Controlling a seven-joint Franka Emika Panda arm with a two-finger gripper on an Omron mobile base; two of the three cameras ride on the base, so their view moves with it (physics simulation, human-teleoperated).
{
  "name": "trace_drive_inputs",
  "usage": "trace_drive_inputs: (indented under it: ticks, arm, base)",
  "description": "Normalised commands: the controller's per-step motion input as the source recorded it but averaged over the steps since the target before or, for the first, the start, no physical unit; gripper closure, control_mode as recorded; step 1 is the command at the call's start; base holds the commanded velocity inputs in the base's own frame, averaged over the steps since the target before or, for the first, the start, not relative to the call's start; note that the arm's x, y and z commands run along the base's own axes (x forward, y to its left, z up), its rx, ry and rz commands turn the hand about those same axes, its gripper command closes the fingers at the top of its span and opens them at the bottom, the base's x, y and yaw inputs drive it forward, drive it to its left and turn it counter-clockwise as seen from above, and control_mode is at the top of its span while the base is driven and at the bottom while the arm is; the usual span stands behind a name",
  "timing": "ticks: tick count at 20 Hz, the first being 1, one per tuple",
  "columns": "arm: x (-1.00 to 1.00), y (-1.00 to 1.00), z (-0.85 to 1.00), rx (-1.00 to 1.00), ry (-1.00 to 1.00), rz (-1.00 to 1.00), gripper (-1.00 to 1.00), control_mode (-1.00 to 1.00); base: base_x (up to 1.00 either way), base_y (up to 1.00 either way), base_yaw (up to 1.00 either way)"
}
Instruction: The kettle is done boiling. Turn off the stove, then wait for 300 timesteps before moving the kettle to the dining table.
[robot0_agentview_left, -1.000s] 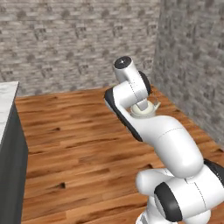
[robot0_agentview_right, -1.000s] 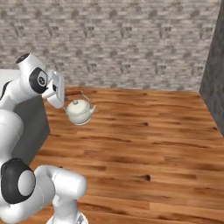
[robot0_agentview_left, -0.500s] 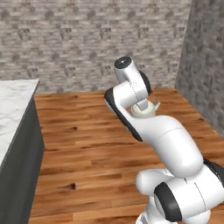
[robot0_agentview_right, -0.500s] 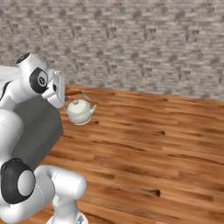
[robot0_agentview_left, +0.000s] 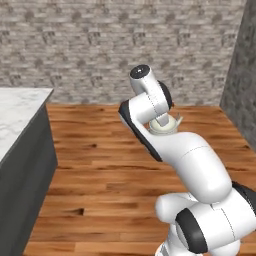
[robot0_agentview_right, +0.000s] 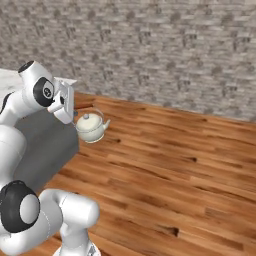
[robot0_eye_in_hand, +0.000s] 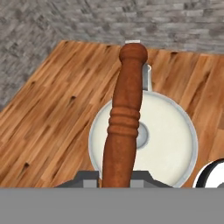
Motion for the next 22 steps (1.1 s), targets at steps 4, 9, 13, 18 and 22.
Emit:
trace_drive_inputs:
  ticks: [4, 9, 13, 18, 22]
  arm:
    - [0.00, 0.00, 0.00, 0.00, 0.00, 0.00, 1.00, 1.00]
    - [0.00, 0.00, 0.00, 0.00, 0.00, 0.00, 1.00, 1.00]
    - [0.00, 0.00, 0.00, 0.00, 0.00, 0.00, 1.00, 1.00]
    - [0.00, 0.00, 0.00, 0.00, 0.00, 0.00, 1.00, 1.00]
    - [0.00, 0.00, 0.00, 0.00, 0.00, 0.00, 1.00, 1.00]
  base:
    - [0.22, -0.75, 0.29]
    - [0.38, -0.69, 0.29]
    - [0.49, -0.66, 0.29]
    - [0.50, -0.66, 0.28]
    - [0.50, -0.69, 0.27]
